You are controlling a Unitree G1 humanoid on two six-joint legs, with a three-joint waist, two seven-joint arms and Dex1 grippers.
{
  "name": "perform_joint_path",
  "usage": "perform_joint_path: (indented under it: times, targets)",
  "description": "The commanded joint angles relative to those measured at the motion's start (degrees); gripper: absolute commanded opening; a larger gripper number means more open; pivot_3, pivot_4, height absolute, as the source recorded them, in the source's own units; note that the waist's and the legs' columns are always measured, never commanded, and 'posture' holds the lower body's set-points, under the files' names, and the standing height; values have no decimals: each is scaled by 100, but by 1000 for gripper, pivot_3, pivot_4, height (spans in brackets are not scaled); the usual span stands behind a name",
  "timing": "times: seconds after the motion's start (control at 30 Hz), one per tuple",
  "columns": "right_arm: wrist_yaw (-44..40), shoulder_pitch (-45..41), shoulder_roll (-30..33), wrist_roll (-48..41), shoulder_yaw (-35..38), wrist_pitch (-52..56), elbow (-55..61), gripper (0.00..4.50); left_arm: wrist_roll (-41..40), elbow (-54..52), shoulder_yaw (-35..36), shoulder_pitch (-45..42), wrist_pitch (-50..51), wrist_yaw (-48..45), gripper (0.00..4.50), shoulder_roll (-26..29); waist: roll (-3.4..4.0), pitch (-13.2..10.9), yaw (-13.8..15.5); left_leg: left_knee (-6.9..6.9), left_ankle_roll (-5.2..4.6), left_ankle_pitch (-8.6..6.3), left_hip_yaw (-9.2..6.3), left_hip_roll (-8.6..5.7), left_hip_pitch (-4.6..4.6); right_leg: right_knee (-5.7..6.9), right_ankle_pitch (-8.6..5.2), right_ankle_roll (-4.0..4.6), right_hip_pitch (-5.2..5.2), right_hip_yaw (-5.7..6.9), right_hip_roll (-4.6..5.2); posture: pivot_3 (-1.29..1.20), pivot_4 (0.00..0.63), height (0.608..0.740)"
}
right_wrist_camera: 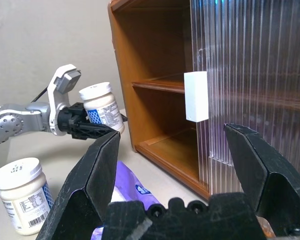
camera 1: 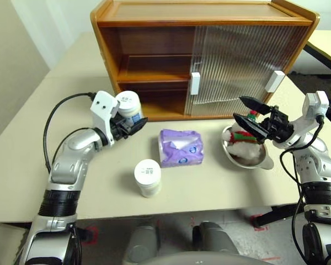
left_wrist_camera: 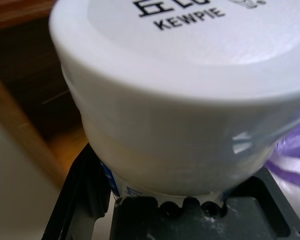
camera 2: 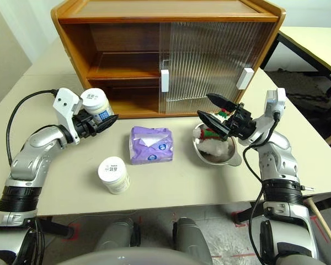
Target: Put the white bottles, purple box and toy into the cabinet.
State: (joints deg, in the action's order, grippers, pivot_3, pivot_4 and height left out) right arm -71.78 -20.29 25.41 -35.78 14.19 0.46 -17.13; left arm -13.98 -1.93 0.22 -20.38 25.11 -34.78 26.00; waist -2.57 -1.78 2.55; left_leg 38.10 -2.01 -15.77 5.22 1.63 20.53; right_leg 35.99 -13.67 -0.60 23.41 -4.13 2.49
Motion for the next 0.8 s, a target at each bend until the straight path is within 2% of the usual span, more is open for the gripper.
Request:
perform_joint_path:
  times: [0.03, 0.23, 0.8]
  targets:
    - [31, 55, -20, 29, -9, -65, 107, 4500, 329, 423, -310, -360, -37, 242, 3162, -210, 0, 0, 6, 1, -1, 1, 0, -1, 0, 1, 1, 0, 0, 0, 0, 106, 7, 740]
    - [60, 82, -51, 43, -21, -68, 169, 4500, 771, 1647, -526, -995, -468, 584, 3162, -647, -1, -1, -1, 4, -6, 3, 0, -1, 2, -2, 4, -1, 0, -4, -8, 95, 6, 740]
    - [101, 159, -25, 69, -40, -57, 282, 4500, 1327, 5237, -262, -2736, -2221, 1815, 3162, -1468, -5, -3, -10, 5, -5, 2, -6, 3, 18, -13, 15, -10, 5, -23, -34, 67, 6, 740]
